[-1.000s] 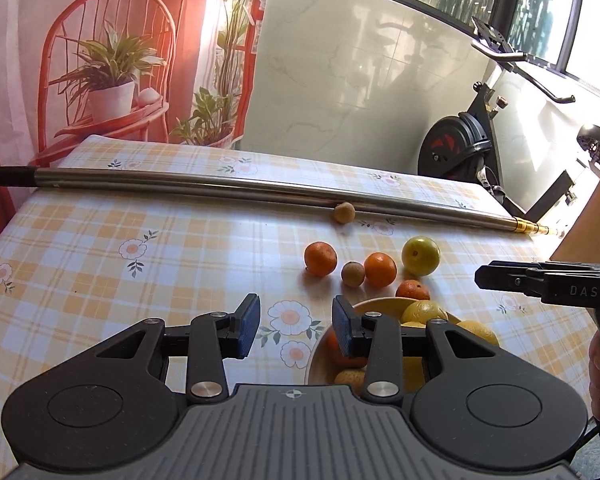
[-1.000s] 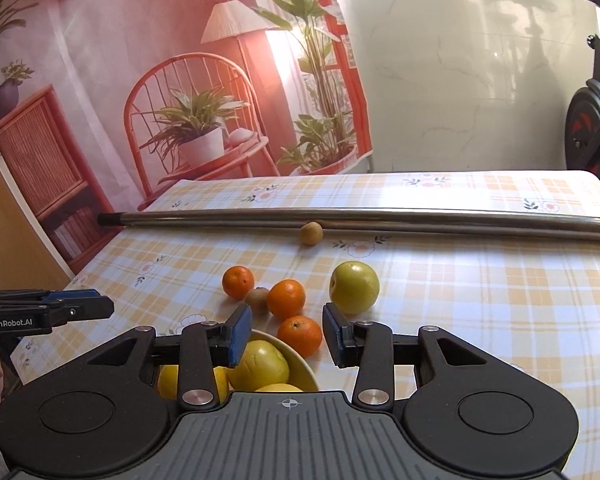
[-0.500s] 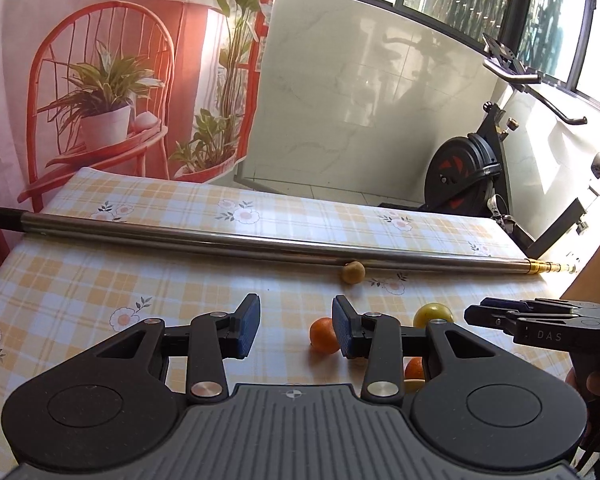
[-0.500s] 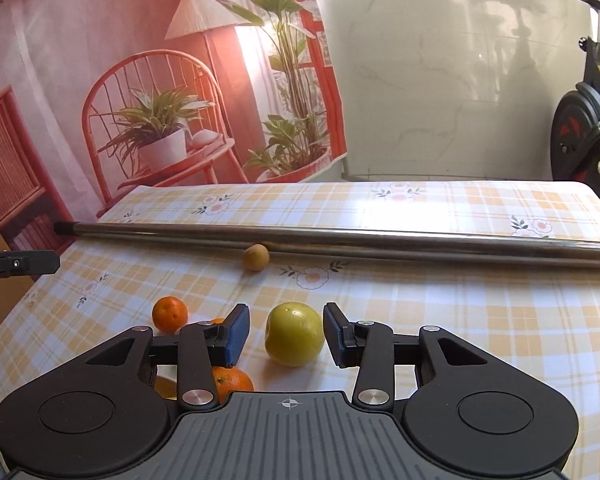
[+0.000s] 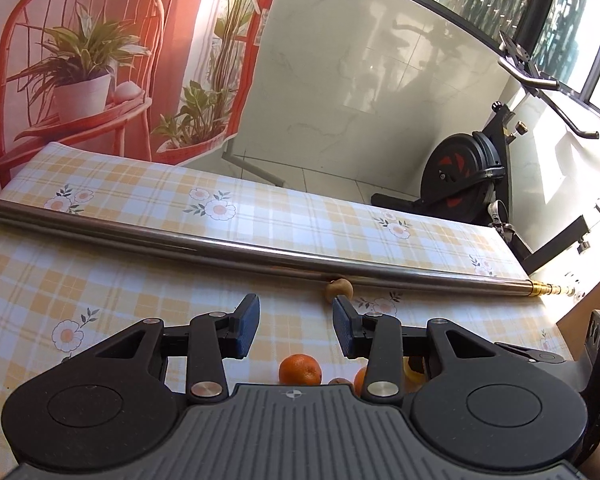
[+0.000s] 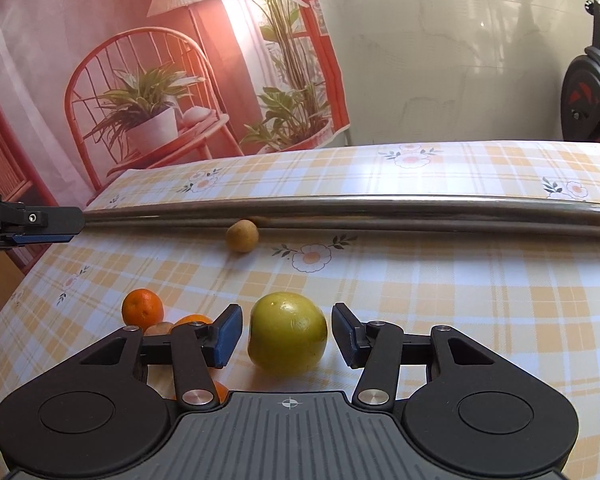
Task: Organize fruits
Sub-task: 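Reach the right gripper to a yellow-green citrus while the left reaches a brown kiwi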
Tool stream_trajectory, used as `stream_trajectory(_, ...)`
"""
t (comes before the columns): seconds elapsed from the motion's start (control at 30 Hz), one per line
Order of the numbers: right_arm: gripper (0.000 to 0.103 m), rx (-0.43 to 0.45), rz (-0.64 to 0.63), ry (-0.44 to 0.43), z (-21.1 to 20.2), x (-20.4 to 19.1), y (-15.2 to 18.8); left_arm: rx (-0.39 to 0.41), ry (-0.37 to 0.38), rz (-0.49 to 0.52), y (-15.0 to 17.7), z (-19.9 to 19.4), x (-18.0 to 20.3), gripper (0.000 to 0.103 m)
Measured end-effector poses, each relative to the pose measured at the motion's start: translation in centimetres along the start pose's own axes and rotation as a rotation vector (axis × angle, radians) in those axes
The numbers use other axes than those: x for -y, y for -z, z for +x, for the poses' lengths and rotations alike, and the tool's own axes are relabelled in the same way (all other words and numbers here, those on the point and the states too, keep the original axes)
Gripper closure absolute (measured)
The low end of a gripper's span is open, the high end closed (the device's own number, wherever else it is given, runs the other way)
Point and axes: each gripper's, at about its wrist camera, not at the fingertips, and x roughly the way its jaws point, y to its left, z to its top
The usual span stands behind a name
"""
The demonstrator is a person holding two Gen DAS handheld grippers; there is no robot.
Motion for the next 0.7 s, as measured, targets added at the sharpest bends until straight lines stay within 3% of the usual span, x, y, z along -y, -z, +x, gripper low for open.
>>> stream_trajectory(0.13,0.064,-0.005,0.022,-0.022,0.1,0.4,0.5,-0.031,0.007,0.000,-0.1,1.6,0.5,0.060)
stream_trajectory(0.33,0.064,0.047,-0.046,-0.009,-0.5,0.1,1.3,-0.064,0.021,0.038,-0.5,3.6,1.7,0.060)
stream_trajectory(0.43,0.064,0.092,-0.091,0.015,-1.0,0.4,1.7,-0.079,0.036,0.063,-0.5,4.5,2.4,0.051)
stream_trajectory(0.53,0.064,0.133,-0.126,0.041,-1.6,1.0,1.9,-0.092,0.047,0.091,-0.6,5.4,3.1,0.050)
stream_trajectory(0.7,0.064,0.172,-0.098,0.027,-2.2,2.1,2.3,-0.117,0.050,0.099,-0.7,7.4,4.1,0.050)
